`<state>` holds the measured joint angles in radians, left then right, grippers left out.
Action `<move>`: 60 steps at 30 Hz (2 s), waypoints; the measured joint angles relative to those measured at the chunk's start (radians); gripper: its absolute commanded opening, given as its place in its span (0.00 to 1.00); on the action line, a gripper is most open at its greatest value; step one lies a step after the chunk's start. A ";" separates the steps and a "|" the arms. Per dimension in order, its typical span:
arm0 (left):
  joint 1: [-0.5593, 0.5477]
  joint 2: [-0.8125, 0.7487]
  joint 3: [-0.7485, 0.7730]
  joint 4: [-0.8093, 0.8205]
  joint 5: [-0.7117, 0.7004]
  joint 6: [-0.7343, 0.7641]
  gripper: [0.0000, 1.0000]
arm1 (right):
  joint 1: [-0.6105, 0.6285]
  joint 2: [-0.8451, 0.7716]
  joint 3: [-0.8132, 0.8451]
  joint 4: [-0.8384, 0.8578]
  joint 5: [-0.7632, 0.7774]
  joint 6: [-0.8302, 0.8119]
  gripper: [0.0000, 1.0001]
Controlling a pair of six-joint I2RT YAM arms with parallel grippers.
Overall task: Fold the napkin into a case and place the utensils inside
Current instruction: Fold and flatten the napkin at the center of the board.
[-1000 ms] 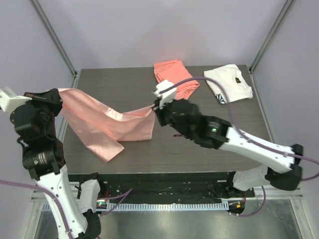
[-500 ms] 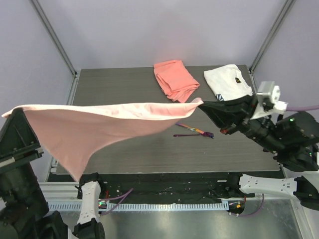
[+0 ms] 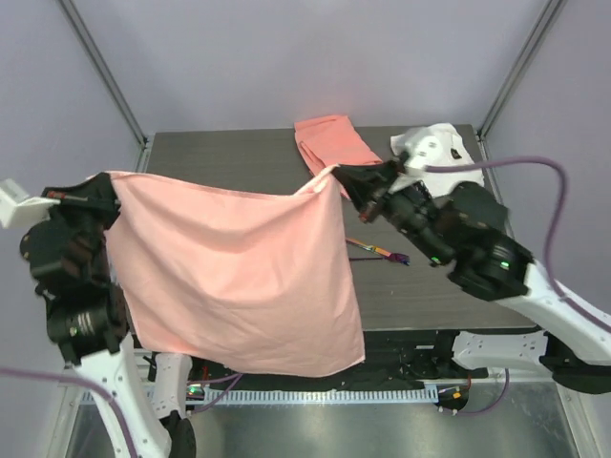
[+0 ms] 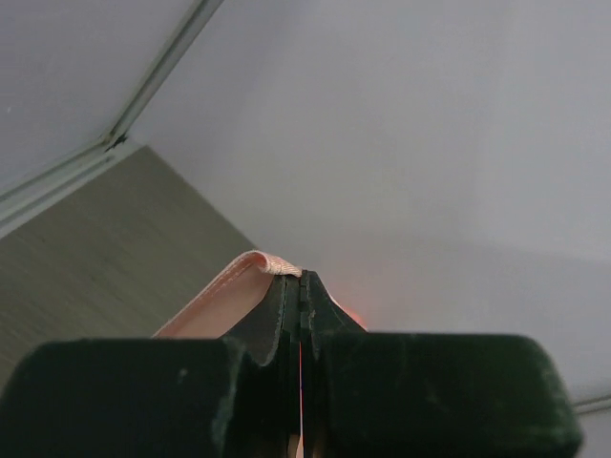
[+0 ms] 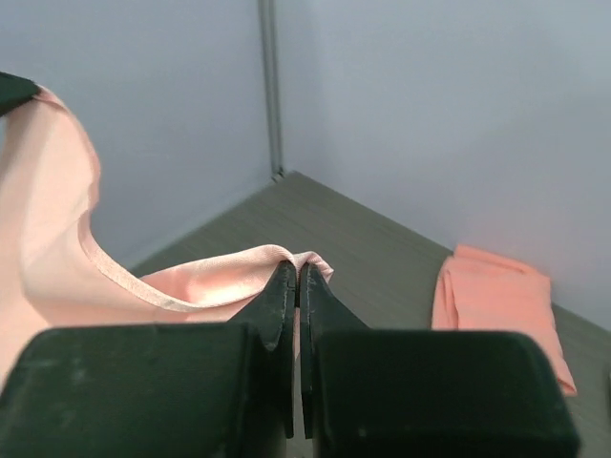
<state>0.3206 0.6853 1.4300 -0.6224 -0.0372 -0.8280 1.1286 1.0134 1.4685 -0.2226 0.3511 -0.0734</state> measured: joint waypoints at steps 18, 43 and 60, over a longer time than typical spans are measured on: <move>-0.001 0.758 -0.371 0.608 0.047 0.042 0.00 | -0.522 0.939 0.096 0.303 -0.351 0.100 0.01; -0.001 1.085 -0.105 0.306 0.102 0.018 0.00 | -0.607 1.070 0.223 -0.034 -0.490 0.277 0.01; 0.003 0.841 -0.342 -0.094 -0.055 0.032 0.00 | -0.551 0.703 -0.239 -0.126 -0.561 0.421 0.01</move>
<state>0.3237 1.5265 1.0878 -0.7166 -0.0925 -0.7956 0.5777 1.7168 1.2297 -0.3489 -0.2100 0.3473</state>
